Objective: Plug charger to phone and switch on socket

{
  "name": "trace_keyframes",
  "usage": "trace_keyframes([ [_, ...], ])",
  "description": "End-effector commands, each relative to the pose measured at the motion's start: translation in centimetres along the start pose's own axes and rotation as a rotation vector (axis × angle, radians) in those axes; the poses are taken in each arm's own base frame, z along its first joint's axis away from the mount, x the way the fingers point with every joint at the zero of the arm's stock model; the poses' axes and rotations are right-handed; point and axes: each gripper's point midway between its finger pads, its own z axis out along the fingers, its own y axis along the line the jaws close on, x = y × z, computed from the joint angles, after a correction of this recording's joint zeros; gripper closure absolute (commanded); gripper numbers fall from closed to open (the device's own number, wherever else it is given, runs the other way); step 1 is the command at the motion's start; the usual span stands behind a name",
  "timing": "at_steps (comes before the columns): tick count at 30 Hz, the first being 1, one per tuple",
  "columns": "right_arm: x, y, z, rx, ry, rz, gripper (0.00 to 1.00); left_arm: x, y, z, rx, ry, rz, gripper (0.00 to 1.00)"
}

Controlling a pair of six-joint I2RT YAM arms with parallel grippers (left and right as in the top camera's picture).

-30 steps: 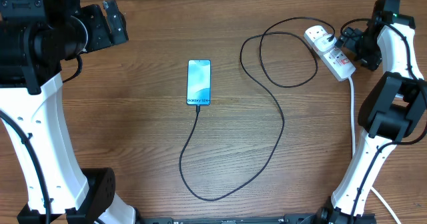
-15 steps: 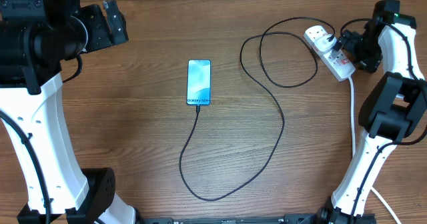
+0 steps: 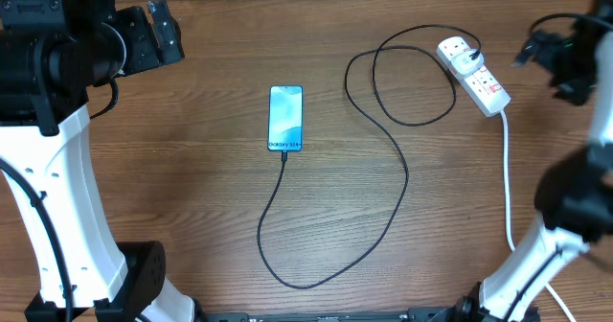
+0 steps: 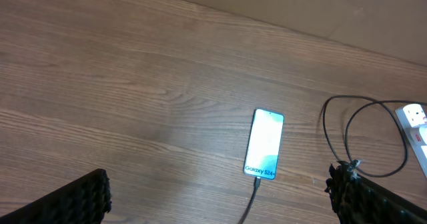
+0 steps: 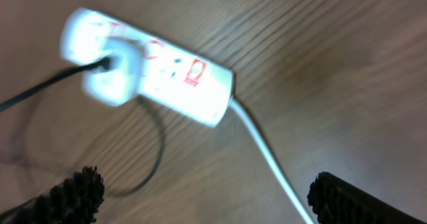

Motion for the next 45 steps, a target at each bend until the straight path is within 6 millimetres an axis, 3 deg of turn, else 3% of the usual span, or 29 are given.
trace_keyframes([
  [1,1.8,2.3,-8.0,-0.084,-0.114,-0.037,0.0,0.0,0.4,-0.3,-0.014,-0.008,-0.023,0.0],
  [7,6.3,3.6,-14.4,-0.133,-0.166,-0.09,0.0,0.0,0.4,-0.3,-0.014,-0.008,-0.023,0.0],
  [17,14.7,4.8,-22.0,-0.222,-0.266,-0.216,0.0,0.0,0.4,-0.3,-0.014,-0.008,-0.023,0.0],
  [21,18.7,4.6,-22.7,-0.261,-0.252,-0.212,0.0,0.0,0.4,-0.3,-0.014,-0.008,-0.023,0.0],
  [25,22.3,3.5,-22.1,-0.274,-0.213,-0.21,0.0,0.0,0.4,-0.3,-0.014,-0.008,-0.023,0.0],
  [31,25.3,3.1,-21.2,-0.328,-0.147,-0.224,0.0,0.0,0.4,-0.3,-0.014,-0.008,-0.023,0.0],
  [45,24.9,3.4,-20.3,-0.312,-0.116,-0.22,0.0,0.0,0.4,-0.3,-0.014,-0.008,-0.023,0.0],
])
